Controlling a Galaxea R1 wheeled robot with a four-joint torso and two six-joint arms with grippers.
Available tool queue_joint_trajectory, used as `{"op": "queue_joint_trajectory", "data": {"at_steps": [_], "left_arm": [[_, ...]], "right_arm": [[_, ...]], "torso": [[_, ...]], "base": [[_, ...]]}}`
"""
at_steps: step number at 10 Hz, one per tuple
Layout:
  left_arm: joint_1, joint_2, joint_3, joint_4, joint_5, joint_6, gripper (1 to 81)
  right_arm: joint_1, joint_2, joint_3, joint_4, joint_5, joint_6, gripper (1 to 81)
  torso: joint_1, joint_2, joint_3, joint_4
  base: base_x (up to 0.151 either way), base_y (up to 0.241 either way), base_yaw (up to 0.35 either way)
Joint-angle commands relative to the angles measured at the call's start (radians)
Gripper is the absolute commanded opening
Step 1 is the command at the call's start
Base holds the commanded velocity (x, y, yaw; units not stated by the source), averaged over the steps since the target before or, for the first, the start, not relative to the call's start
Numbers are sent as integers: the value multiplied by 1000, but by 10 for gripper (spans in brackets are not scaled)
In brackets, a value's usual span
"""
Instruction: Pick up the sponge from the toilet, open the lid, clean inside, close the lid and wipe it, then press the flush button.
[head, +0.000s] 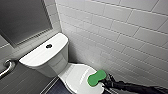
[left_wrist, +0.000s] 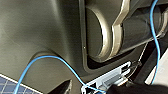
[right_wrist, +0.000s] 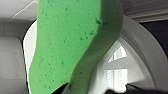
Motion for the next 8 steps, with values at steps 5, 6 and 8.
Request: {"op": "queue_joint_trajectory", "data": {"at_steps": [5, 6, 8], "left_arm": [[36, 16, 12, -4, 87, 6, 811], [36, 16, 12, -4, 87, 7, 811], [38, 16, 8, -4, 87, 9, 811]], "right_arm": [[111, -134, 197, -8, -20, -2, 811], [113, -134, 199, -8, -20, -2, 811], [117, -134, 202, -8, -20, -2, 811]], "torso": [[0, 0, -8, 0], [1, 0, -8, 0], [1, 0, -8, 0]], "base": [[0, 0, 0], [0, 0, 0], [0, 0, 0]]}}
